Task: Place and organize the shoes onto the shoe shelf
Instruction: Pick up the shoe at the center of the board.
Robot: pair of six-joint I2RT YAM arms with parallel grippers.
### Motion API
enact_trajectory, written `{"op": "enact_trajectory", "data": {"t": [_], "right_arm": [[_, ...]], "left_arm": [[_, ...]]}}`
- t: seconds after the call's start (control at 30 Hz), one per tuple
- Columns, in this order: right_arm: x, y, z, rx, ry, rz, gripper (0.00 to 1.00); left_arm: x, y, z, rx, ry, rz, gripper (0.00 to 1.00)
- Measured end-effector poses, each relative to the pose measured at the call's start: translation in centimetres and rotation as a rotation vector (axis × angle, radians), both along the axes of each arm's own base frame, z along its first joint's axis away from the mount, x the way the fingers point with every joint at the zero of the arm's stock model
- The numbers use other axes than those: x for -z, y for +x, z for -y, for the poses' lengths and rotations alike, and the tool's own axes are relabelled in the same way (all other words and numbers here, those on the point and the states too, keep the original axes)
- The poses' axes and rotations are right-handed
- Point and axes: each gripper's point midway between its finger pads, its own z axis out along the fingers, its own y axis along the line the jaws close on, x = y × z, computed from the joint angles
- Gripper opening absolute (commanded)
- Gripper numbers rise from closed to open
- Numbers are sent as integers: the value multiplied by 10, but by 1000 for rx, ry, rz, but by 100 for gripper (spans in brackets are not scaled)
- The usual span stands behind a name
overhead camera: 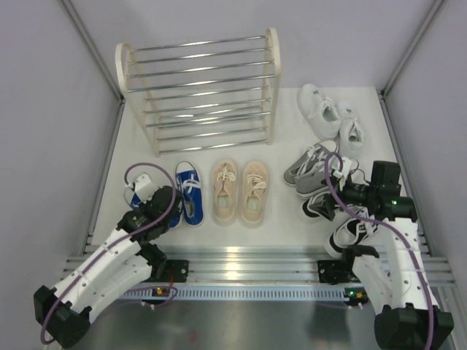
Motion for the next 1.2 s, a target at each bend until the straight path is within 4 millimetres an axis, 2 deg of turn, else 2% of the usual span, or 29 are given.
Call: {"op": "enact_trajectory", "data": {"t": [0.2,0.33,0.53,0.77,0.9,1.07,1.2], "right_arm": [[0,0,0,-1,-1,0,100],[1,0,0,-2,-2,0,100],[1,1,0,-2,-3,-1,99],[1,1,0,-2,-3,0,100],[1,1,0,-2,-3,0,99],[1,1,0,-3,-3,0,99],[1,0,0,-4,-3,1,99]], "left_arm": [[-60,20,9,86,27,102,0],[-82,25,8,122,66,137,0],[-87,25,12,205,110,115,0],[-100,28,32,358,121,87,0],[-100,31,41,452,156,72,0],[-95,44,52,571,228,45,0],[-91,61,52,635,253,12,0]]}}
